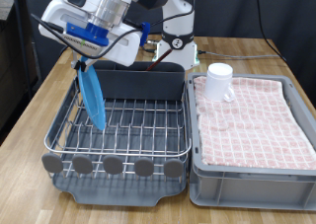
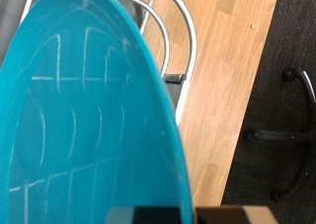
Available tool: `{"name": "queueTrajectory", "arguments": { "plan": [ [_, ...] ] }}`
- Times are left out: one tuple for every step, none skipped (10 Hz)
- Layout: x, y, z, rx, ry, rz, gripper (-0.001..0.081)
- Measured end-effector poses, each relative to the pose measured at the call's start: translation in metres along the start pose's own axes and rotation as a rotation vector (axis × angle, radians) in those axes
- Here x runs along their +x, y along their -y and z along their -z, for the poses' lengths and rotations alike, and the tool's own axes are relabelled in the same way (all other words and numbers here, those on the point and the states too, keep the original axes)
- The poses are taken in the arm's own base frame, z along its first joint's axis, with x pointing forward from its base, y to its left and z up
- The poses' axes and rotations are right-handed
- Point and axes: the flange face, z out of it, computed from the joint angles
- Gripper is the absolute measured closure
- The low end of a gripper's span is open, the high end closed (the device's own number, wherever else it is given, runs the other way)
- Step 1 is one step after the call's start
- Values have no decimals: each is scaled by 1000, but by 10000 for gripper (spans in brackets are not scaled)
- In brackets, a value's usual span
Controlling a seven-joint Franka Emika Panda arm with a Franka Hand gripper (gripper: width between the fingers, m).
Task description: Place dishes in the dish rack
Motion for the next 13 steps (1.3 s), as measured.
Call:
{"name": "queueTrajectory", "arguments": {
  "plan": [
    [-1,1,-3,2,-1,4,781],
    [-2,2,-6,3,-2,6,781],
    [-2,2,-7,4,-3,7,781],
    [-2,3,-9,5,-3,8,781],
    [-3,3,-10,5,-2,9,781],
    [-3,4,-10,4,-1,10,781],
    [-4,3,-11,4,0,10,781],
    [-4,4,-11,5,-1,9,781],
    [-4,4,-11,8,-2,10,781],
    [-5,5,-11,12,-4,11,781],
    [-6,7,-11,16,-6,13,781],
    [-8,9,-12,19,-5,15,781],
    [-10,11,-13,23,-5,16,781]
  ]
}}
